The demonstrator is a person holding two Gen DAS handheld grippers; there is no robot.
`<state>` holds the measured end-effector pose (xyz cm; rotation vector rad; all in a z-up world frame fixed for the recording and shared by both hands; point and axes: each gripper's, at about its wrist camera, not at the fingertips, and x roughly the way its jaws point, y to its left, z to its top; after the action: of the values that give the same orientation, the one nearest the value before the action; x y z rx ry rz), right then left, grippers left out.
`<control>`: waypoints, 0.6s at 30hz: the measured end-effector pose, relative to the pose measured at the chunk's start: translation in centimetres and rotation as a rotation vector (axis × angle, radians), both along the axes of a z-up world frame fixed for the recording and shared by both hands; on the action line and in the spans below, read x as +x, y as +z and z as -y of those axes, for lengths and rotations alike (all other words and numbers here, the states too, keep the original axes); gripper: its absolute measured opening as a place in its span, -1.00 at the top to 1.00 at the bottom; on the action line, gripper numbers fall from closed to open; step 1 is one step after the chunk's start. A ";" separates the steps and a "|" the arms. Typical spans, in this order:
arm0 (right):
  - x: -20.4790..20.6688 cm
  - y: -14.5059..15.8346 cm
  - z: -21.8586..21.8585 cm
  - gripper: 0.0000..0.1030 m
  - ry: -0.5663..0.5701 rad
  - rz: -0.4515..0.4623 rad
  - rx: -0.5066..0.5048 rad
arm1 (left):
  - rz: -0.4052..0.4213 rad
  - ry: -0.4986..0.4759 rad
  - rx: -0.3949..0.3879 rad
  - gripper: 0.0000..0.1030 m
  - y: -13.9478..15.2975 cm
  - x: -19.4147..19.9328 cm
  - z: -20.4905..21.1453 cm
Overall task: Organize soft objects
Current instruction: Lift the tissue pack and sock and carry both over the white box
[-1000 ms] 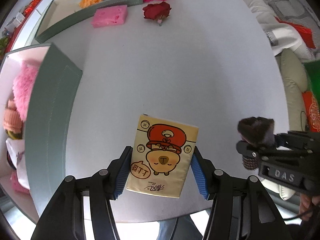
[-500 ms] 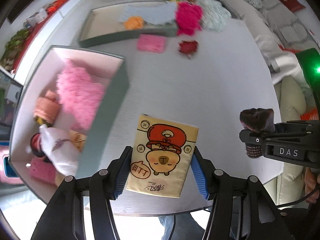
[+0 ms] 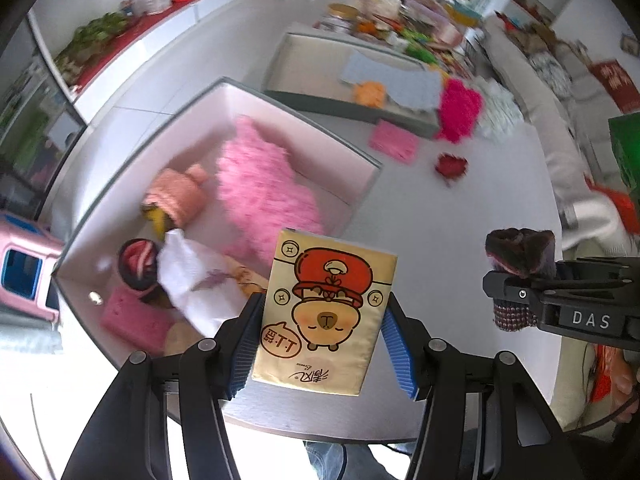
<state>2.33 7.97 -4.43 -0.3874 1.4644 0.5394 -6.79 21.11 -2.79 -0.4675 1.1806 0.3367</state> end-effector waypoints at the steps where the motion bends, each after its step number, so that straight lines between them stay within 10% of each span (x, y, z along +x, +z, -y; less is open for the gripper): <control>1: -0.1 0.3 -0.7 0.18 0.015 0.003 0.002 | 0.003 0.012 0.001 -0.13 0.0 -0.2 -0.3; 18: -3.4 1.0 -13.1 0.18 0.268 0.011 0.022 | -0.031 0.271 0.056 -0.13 -0.2 -4.6 -6.8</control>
<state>-1.05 21.03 -3.43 -0.5726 1.4034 0.7652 -11.38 27.89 -3.00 -0.5769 1.1365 0.6107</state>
